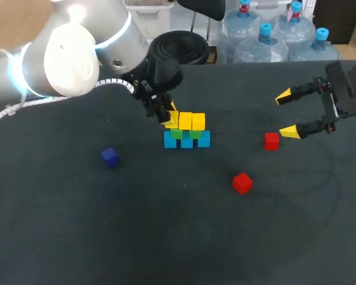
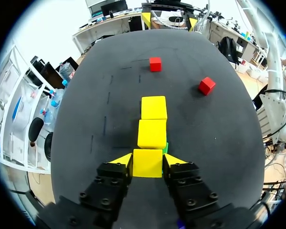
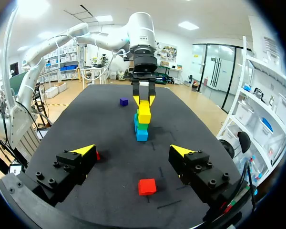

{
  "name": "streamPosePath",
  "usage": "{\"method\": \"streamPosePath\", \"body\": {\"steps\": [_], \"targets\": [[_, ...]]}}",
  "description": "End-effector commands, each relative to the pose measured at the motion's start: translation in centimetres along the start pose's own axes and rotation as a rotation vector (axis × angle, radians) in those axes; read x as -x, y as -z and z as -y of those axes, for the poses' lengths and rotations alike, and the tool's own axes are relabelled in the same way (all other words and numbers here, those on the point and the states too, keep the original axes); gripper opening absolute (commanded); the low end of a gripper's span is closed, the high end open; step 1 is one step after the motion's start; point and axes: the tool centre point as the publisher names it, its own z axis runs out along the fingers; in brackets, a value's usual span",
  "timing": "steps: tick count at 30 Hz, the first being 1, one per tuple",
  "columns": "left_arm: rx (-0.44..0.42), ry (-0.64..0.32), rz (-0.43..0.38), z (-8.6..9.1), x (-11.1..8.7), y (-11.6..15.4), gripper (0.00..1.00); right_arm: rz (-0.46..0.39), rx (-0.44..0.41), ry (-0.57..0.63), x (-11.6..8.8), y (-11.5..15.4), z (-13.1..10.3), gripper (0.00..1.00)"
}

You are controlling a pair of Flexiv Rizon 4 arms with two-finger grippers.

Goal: Place the blue cubes, place green cubes on the blue cubes, place the yellow cubes on the green cubes, then place the red cubes on the yellow cubes, and place purple cube on the red cubes.

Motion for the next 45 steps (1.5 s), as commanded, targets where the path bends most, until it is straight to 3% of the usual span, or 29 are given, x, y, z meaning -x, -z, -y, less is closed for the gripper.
{"method": "streamPosePath", "body": {"steps": [1, 8, 12, 15, 20, 22, 25, 32, 35, 36, 39, 45], "targets": [[-0.008, -0.004, -0.001, -0.3, 0.0, 0.0, 0.44, 0.001, -0.001, 0.001, 0.0, 0.0, 0.0, 1.0], [-0.008, -0.003, 0.001, -0.4, 0.0, 0.0, 0.51, 0.001, -0.001, 0.001, 0.0, 0.0, 0.0, 1.0], [-0.007, -0.005, 0.001, -0.4, 0.0, 0.0, 0.5, 0.001, -0.001, 0.001, 0.0, 0.0, 0.0, 1.0], [-0.006, -0.004, -0.001, -0.4, 0.1, 0.1, 0.62, 0.001, -0.001, 0.001, 0.0, 0.0, 0.0, 1.0], [0.007, 0.0, 0.003, -0.4, 0.1, 0.8, 0.66, 0.001, -0.001, 0.001, 0.0, 0.0, 0.0, 1.0], [0.017, 0.004, 0.005, -0.4, 0.0, 1.2, 0.73, 0.001, -0.001, 0.001, 0.0, 0.0, 0.0, 1.0], [0.031, 0.01, 0.003, -0.5, -0.3, 1.7, 0.68, 0.001, -0.001, 0.001, 0.0, 0.0, 0.0, 1.0], [0.054, -0.026, 0.014, 0.0, -2.0, 3.3, 0.76, 0.001, -0.001, 0.001, 0.0, 0.0, 0.0, 1.0], [0.058, -0.068, 0.035, 0.3, -2.9, 4.1, 0.9, 0.001, -0.001, 0.001, 0.0, 0.0, 0.0, 1.0], [0.056, -0.078, 0.036, 0.4, -3.2, 4.2, 1.0, 0.001, -0.001, 0.001, 0.0, 0.0, 0.0, 1.0], [0.05, -0.114, 0.03, 0.7, -4.2, 4.1, 1.0, 0.001, -0.001, 0.001, 0.0, 0.0, 0.0, 1.0], [0.038, -0.098, 0.008, 0.4, -6.0, 3.5, 1.0, 0.001, -0.001, 0.001, 0.0, 0.0, 0.0, 1.0]]}}
